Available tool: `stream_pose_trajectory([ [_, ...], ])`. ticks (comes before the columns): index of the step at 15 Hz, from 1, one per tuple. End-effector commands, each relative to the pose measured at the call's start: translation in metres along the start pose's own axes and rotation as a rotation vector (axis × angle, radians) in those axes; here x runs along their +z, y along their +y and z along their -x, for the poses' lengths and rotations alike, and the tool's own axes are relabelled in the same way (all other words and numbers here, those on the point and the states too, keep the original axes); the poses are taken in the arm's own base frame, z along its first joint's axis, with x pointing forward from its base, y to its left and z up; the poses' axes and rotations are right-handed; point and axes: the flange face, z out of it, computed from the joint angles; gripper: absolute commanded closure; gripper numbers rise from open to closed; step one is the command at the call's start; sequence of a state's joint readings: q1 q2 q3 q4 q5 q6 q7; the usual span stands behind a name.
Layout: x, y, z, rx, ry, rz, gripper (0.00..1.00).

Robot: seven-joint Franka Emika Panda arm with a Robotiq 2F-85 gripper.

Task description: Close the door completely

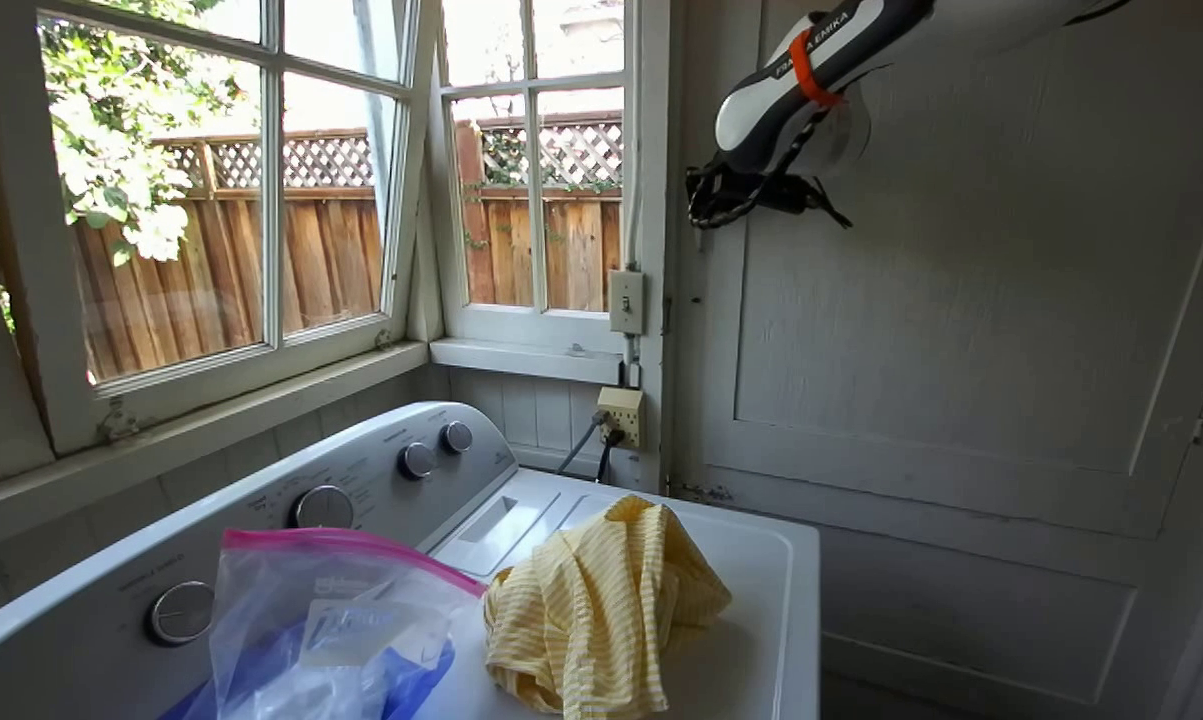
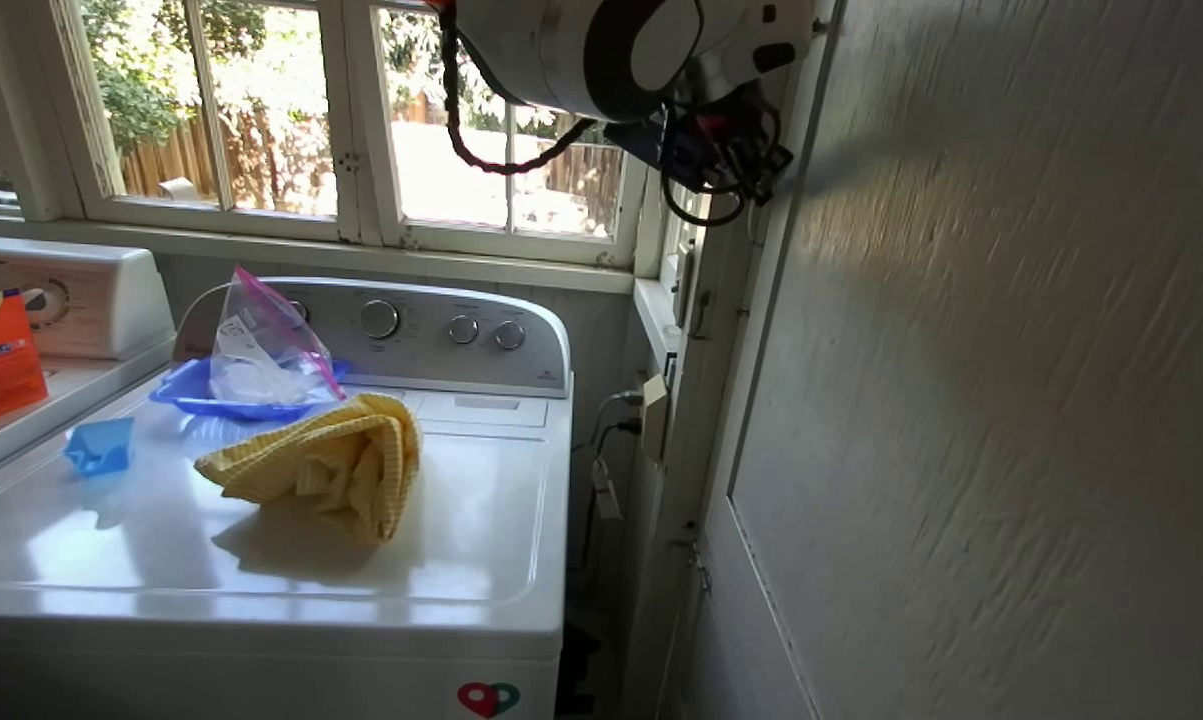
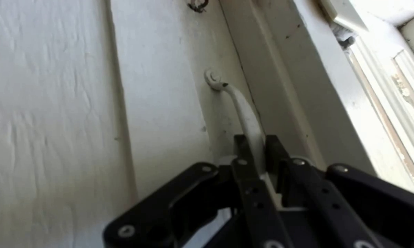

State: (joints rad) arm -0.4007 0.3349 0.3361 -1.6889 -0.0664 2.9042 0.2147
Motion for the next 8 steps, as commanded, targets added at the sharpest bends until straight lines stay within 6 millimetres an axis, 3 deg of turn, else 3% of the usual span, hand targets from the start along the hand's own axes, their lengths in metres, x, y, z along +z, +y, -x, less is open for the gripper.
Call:
stream_pose_trajectory([
  [1, -0.025, -0.013, 0.014, -0.034, -0.061, 0.036, 0.57],
  [8, -0.06, -0.051, 0.028, -0.104, -0.269, 0.083, 0.07],
])
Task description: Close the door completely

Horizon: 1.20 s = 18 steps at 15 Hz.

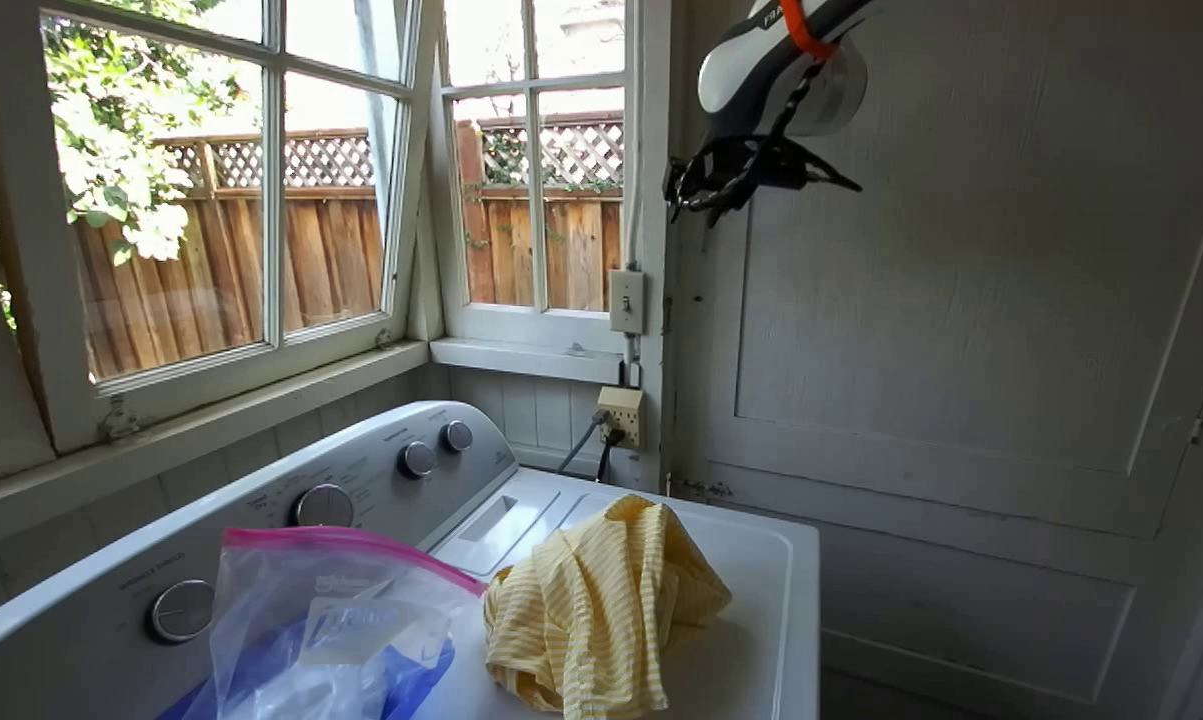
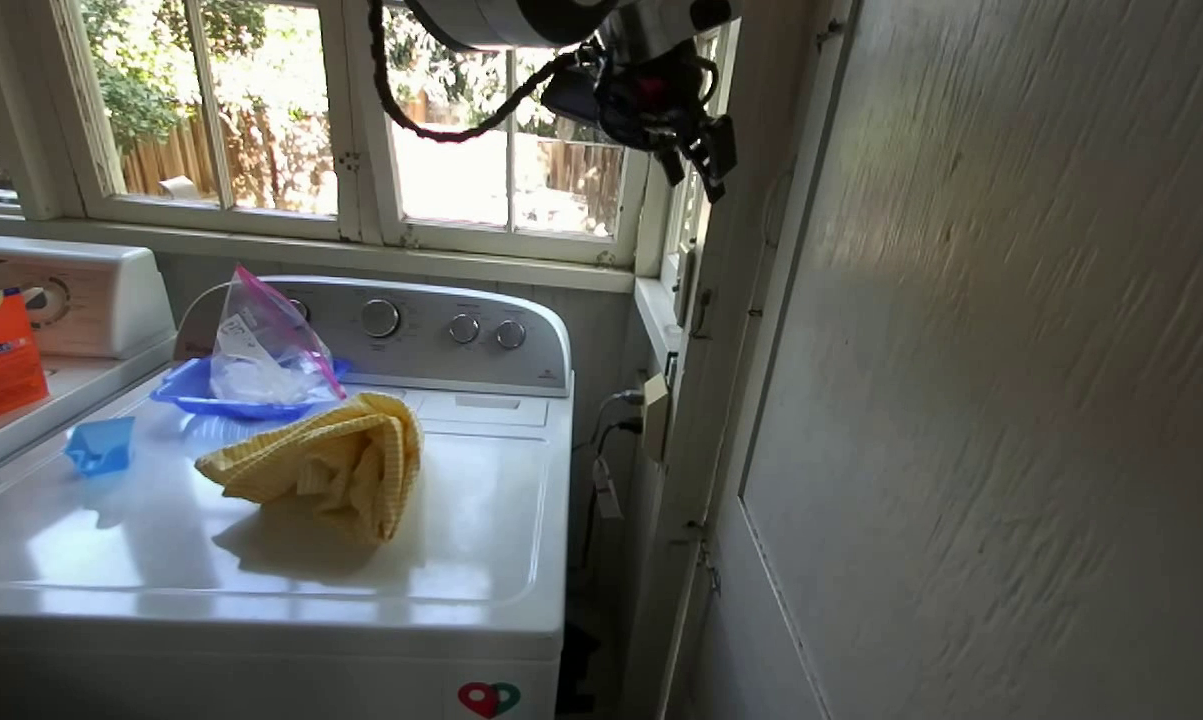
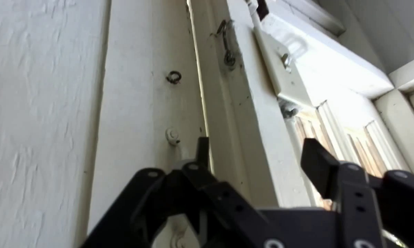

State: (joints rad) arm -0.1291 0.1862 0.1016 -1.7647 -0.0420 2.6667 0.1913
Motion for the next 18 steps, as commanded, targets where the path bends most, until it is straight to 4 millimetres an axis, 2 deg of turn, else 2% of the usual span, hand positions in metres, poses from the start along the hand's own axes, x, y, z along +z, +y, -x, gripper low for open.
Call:
stream_pose_trajectory([
  [1, -0.027, -0.005, 0.012, 0.01, -0.133, 0.037, 0.01],
  [6, -0.056, 0.003, 0.017, 0.123, -0.307, 0.166, 0.0],
  [12, -0.081, 0.01, 0.019, 0.271, -0.371, 0.189, 0.0],
  [13, -0.071, 0.009, 0.016, 0.224, -0.347, 0.184, 0.0],
  [18, -0.072, 0.009, 0.015, 0.227, -0.347, 0.185, 0.0],
])
